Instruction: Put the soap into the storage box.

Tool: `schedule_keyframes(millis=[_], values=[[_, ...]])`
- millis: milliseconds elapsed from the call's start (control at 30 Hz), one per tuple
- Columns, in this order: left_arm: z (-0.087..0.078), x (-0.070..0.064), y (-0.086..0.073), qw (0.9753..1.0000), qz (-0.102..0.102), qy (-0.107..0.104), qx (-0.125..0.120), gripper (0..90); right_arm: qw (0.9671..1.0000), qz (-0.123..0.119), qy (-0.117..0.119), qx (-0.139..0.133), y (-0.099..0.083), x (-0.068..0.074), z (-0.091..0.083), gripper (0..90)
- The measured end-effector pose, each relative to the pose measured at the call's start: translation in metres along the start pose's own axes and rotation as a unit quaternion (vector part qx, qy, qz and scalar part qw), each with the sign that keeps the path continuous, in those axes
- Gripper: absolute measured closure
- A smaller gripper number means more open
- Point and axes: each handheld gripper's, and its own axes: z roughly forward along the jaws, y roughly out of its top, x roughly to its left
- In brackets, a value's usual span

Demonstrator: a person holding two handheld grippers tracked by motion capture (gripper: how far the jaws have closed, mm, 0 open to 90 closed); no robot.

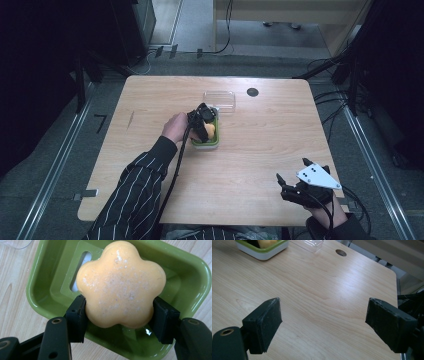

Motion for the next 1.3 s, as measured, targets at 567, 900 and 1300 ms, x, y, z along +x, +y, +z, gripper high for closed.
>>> schedule_keyframes(millis=[567, 900, 1300], values=[[-0.002, 0.002, -0.003, 0.9999, 0.000, -0.010, -0.011, 33.2, 1.0000, 0.000, 0.002, 0.001, 0.001, -0.001, 0.003, 13.7], [-0.012, 0.000, -0.003, 0.9996, -0.018, 0.009, -0.021, 13.0, 1.0000, -0.002, 0.002, 0.000, 0.001, 0.000, 0.001, 13.7], [-0.040, -0.006, -0.017, 0.9985, -0.047, 0.013, -0.025, 0.8, 1.0000, -0.005, 0.002, -0.001, 0.001, 0.001, 0.000, 13.7]])
